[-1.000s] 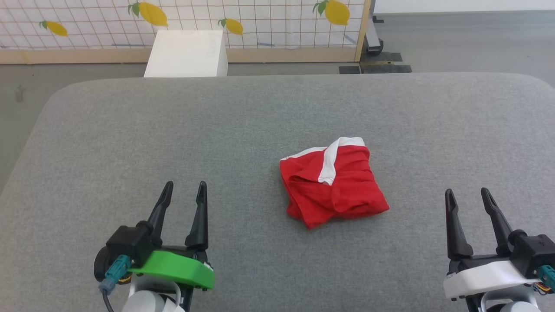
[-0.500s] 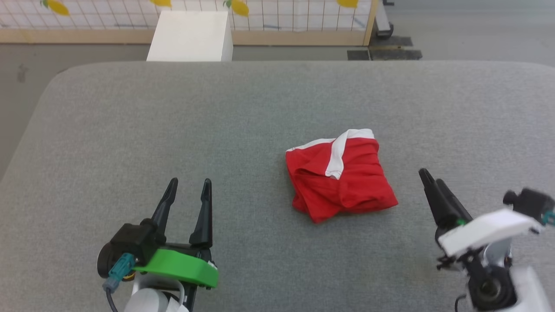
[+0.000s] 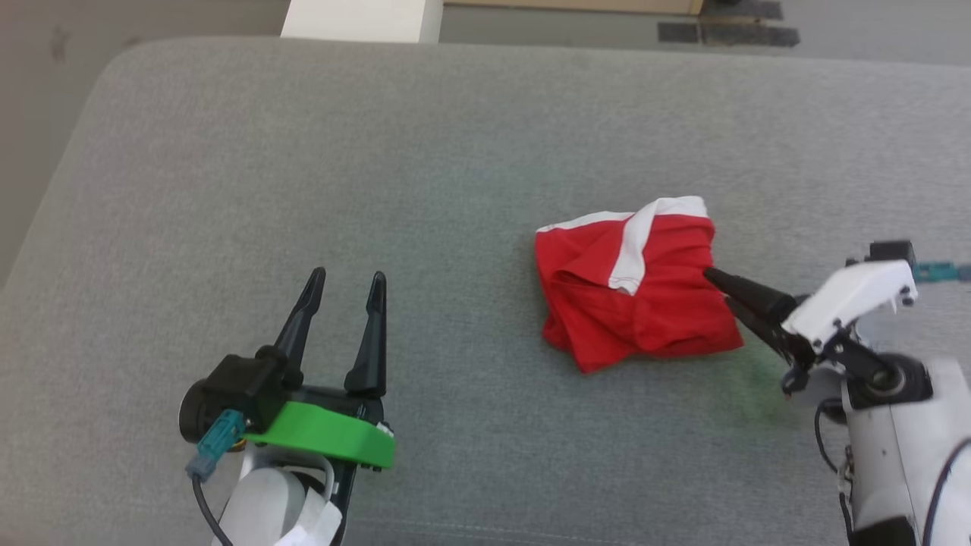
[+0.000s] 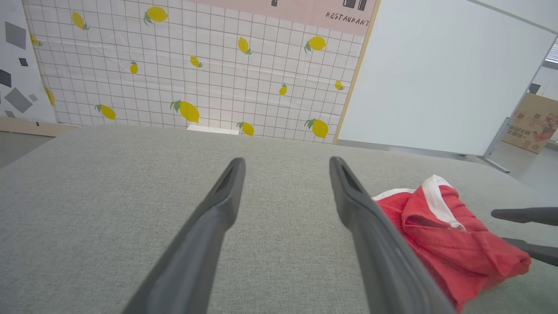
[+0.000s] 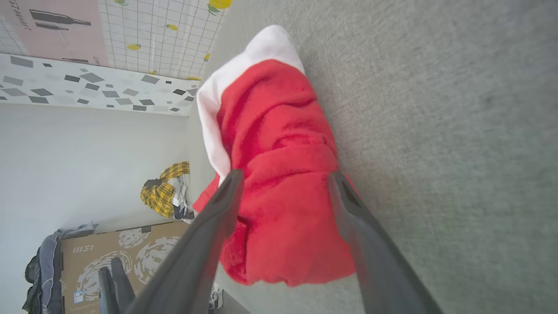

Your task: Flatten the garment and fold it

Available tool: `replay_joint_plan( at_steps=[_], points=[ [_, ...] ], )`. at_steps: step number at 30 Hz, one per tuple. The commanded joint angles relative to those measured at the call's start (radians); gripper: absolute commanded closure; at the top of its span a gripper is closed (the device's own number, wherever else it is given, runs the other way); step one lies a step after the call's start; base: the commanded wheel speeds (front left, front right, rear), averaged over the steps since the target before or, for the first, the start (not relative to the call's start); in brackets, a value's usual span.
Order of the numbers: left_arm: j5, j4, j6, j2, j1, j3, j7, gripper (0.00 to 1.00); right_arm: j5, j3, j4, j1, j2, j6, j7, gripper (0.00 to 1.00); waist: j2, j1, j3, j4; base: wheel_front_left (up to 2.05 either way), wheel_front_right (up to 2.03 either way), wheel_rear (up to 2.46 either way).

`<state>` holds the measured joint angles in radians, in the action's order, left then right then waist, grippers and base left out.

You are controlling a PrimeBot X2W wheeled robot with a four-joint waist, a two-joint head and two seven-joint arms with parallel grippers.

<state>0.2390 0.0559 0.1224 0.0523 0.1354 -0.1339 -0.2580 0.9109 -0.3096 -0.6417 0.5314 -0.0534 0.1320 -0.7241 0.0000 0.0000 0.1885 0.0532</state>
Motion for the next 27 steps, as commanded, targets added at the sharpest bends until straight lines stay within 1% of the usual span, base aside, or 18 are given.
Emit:
replay_joint_plan(
  at_steps=[1,6,9,10,11,12,13,14,18,22,25,27],
  points=[
    [0.006,-0.003,0.003,-0.002,0.020,-0.001,-0.004,0.00,-0.042,-0.003,-0.021,0.030,-0.003,-0.001,-0.007,0.00,0.0000,0.0000,0.032,0.028,0.00,0.00,0.00],
    [0.012,-0.002,0.003,-0.002,0.034,-0.011,-0.004,0.00,-0.120,-0.029,-0.104,0.099,0.000,-0.001,-0.027,0.00,0.0000,0.0000,0.053,0.049,0.00,0.00,0.00],
    [0.015,-0.002,0.002,-0.002,0.039,-0.014,-0.004,0.00,-0.134,-0.033,-0.149,0.135,0.001,-0.001,-0.077,0.00,0.0000,0.0000,0.058,0.058,0.00,0.00,0.00],
    [0.016,-0.002,0.001,-0.002,0.039,-0.014,-0.004,0.00,-0.132,-0.030,-0.155,0.143,0.002,-0.001,-0.096,0.02,0.0000,0.0000,0.058,0.060,0.00,0.00,0.00],
    [0.016,-0.002,0.001,-0.002,0.039,-0.014,-0.004,0.00,-0.130,-0.022,-0.160,0.151,0.002,-0.001,-0.120,0.53,0.0000,0.0000,0.058,0.061,0.00,0.00,0.00],
    [0.016,-0.003,0.000,-0.002,0.039,-0.014,-0.004,0.00,-0.127,-0.012,-0.159,0.155,0.002,-0.001,-0.136,0.69,0.0000,0.0000,0.058,0.062,0.00,0.00,0.00],
    [0.017,-0.003,-0.002,-0.002,0.039,-0.014,-0.004,0.00,-0.122,0.002,-0.153,0.158,0.003,-0.001,-0.151,0.90,0.0000,0.0000,0.058,0.062,0.00,0.00,0.00],
    [0.017,-0.004,-0.003,-0.002,0.039,-0.013,-0.004,0.00,-0.115,0.011,-0.146,0.159,0.003,-0.001,-0.159,1.00,0.0000,0.0000,0.058,0.061,0.00,0.00,0.00],
    [0.014,-0.007,-0.005,-0.002,0.036,-0.007,-0.004,0.00,-0.085,0.061,-0.096,0.156,0.003,-0.001,-0.184,1.00,0.0000,0.0000,0.053,0.048,0.00,0.00,0.00],
    [0.008,-0.015,-0.006,-0.002,0.034,-0.005,-0.004,0.00,-0.120,0.122,-0.013,0.154,0.003,-0.001,-0.189,1.00,0.0000,0.0000,0.051,0.014,0.00,0.00,0.00],
    [-0.001,-0.023,-0.004,-0.002,0.035,0.001,-0.004,0.00,-0.189,0.186,0.057,0.162,-0.005,-0.001,-0.198,1.00,0.0000,0.0000,0.055,-0.027,0.00,0.00,0.00],
    [-0.007,-0.030,-0.003,-0.002,0.038,0.003,-0.004,0.00,-0.257,0.246,0.109,0.168,-0.027,-0.001,-0.202,1.00,0.0000,0.0000,0.062,-0.061,0.00,0.00,0.00]
  ],
)
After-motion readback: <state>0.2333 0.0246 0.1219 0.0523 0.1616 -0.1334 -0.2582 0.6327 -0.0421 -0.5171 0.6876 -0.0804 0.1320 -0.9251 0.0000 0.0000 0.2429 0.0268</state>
